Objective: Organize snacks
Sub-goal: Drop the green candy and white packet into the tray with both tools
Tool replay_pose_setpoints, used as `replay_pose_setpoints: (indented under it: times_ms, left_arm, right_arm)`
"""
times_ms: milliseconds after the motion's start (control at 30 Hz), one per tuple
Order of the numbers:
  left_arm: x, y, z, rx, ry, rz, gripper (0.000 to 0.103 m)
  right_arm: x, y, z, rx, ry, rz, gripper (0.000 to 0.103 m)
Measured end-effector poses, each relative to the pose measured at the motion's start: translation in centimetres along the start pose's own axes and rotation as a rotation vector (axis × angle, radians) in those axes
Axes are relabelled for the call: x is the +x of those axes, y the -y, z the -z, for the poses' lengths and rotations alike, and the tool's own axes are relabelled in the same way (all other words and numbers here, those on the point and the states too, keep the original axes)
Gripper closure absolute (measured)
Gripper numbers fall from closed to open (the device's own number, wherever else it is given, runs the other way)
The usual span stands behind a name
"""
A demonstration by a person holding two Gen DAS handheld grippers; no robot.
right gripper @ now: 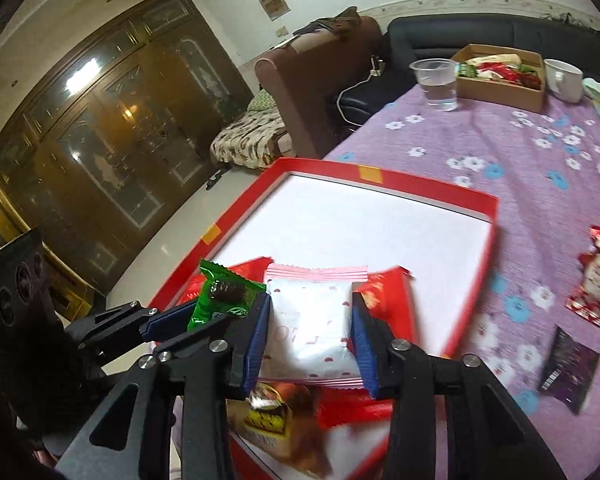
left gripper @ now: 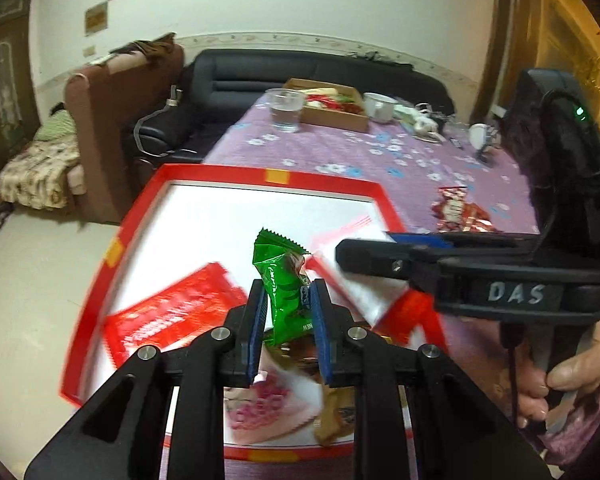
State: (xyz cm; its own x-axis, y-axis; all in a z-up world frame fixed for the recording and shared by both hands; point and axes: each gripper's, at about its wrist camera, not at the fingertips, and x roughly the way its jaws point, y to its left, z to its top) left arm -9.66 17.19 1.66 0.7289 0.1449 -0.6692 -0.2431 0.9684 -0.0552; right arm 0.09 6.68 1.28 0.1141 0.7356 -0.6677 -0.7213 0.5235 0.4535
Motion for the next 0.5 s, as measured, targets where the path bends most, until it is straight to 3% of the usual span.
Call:
replay_pose_setpoints:
  times_ms: [33, 100, 167, 367, 500]
  left_arm:
    - [0.0, -0.2, 0.0, -0.003, 0.002, -0.026, 0.081]
    - [-0.1, -0.7, -0.1, -0.021, -0.002, -0.058, 0.060]
    - [-0.2, -0.8, -0.2, -0.041, 0.008, -0.058, 0.045]
    - [-0.7, 1.0, -0.4, -0.022, 0.016, -0.011, 0.042]
    - [-0.1, 3.9, -0.2, 0.035, -0.016, 0.037, 0.042]
  right_arm:
    - [-0.1, -0.1, -0.1, 0.005, 0.013, -0.015, 0.061]
    - [-0.5, 0.2, -0.3, 0.022, 0.039, -0.057, 0.054]
    - [-1.3, 0.8, -0.3, 0.038, 0.072, -0.061, 0.046]
    - [-5.2, 5.1, 0.2, 0.133, 0.160, -0.023, 0.045]
    - [-9.3, 8.9, 1.4, 0.185, 0.215, 0.064, 0.043]
